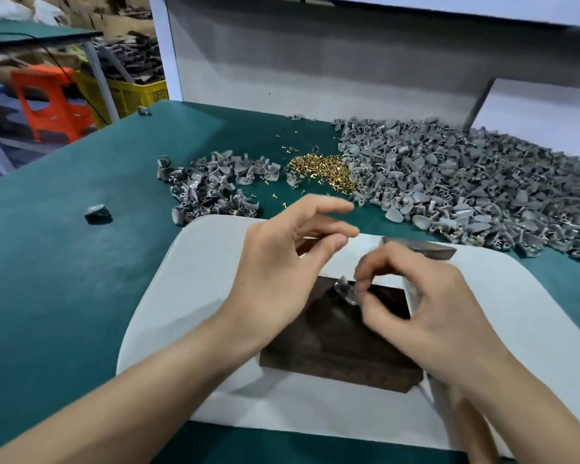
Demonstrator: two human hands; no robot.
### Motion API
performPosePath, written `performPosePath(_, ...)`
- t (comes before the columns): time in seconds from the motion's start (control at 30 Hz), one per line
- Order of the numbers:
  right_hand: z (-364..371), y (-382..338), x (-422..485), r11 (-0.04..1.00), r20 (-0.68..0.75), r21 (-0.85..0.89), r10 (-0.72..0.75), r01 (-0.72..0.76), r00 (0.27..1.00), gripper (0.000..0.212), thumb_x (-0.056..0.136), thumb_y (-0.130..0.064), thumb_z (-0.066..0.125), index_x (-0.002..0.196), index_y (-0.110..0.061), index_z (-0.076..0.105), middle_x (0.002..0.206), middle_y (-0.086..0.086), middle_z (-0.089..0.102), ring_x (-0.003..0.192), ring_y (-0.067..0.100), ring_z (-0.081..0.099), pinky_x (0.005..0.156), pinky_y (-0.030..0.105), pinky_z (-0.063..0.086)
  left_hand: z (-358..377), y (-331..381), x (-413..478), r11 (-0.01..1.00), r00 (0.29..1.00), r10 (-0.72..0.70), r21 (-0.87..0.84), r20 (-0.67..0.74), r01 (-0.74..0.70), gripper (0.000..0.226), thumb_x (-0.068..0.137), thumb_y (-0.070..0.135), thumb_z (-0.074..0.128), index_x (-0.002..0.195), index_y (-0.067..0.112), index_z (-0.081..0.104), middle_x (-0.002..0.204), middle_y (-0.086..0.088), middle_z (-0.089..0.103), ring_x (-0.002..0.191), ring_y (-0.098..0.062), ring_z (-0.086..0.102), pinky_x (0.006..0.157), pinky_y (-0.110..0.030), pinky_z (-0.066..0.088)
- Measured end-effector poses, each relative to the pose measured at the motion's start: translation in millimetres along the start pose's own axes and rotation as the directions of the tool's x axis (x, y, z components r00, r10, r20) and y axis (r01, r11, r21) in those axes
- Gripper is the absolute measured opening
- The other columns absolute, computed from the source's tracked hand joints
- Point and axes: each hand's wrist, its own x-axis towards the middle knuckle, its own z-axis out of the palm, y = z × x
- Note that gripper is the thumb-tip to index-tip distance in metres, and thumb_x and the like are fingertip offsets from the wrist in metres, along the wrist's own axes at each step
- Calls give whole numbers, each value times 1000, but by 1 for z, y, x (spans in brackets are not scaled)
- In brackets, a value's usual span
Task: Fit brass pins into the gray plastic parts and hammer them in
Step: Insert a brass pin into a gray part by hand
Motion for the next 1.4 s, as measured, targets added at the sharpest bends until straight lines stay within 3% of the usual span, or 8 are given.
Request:
performPosePath(0.1,-2,0,-1,974,-121,215,95,-68,988,20,74,-11,64,89,-23,57,77,-9,64,76,9,65,75,15,48,0,6,-2,999,997,28,-16,66,-27,44,86,-4,63,115,28,59,89,4,73,88,-10,68,84,-23,52)
performPosePath(0.17,-1,0,-1,966,-178,252,97,-50,979,25,76,-12,66,95,-25,57,79,-7,64,76,9,64,73,11,47,-1,8,-3,998,992,53,-34,113,-49,52,84,-3,64,124,29,54,95,3,69,86,-12,68,85,-27,53)
performPosePath(0.37,0,-1,-1,998,-217,20,-54,59,975,7,79,-9,70,84,-10,67,82,-1,63,75,9,62,69,22,53,-3,11,-3,992,977,101,61,187,-115,65,81,-5,67,133,28,47,105,5,59,79,-9,67,80,-15,49)
performPosePath(0.67,2,-1,-3,997,-233,-60,25,-40,972,12,77,-7,71,83,-17,67,77,-8,66,72,4,62,69,7,47,-1,13,-4,926,954,216,265,210,-268,52,84,-5,62,130,18,54,107,1,61,79,1,65,92,-18,48)
performPosePath(0.83,-1,3,-3,988,-249,84,146,-129,958,22,80,-6,71,82,-28,65,75,-14,68,72,5,67,72,11,50,-21,15,5,907,927,-17,396,375,-143,36,86,10,62,119,19,52,98,8,67,83,8,56,69,-3,34)
performPosePath(0.97,-3,0,-1,954,-140,242,215,-178,966,19,78,-8,71,79,-26,69,81,-11,72,76,8,69,72,14,51,-27,8,8,874,864,-188,482,466,-70,20,85,19,61,102,25,53,99,15,63,93,3,49,82,-18,36)
performPosePath(1.13,-8,-1,1,935,88,245,241,-255,967,16,71,-9,77,70,-24,71,70,-2,67,66,16,58,63,17,44,-20,4,6,870,861,-89,461,500,-178,7,84,15,67,90,18,64,96,9,62,97,-7,50,94,-27,37)
performPosePath(1.4,-11,1,2,937,68,164,302,-309,951,17,69,-15,78,65,-30,71,75,-7,66,72,11,57,64,16,41,-15,3,3,941,914,-28,320,404,-113,5,85,11,67,86,15,63,82,11,67,84,0,61,85,-23,46)
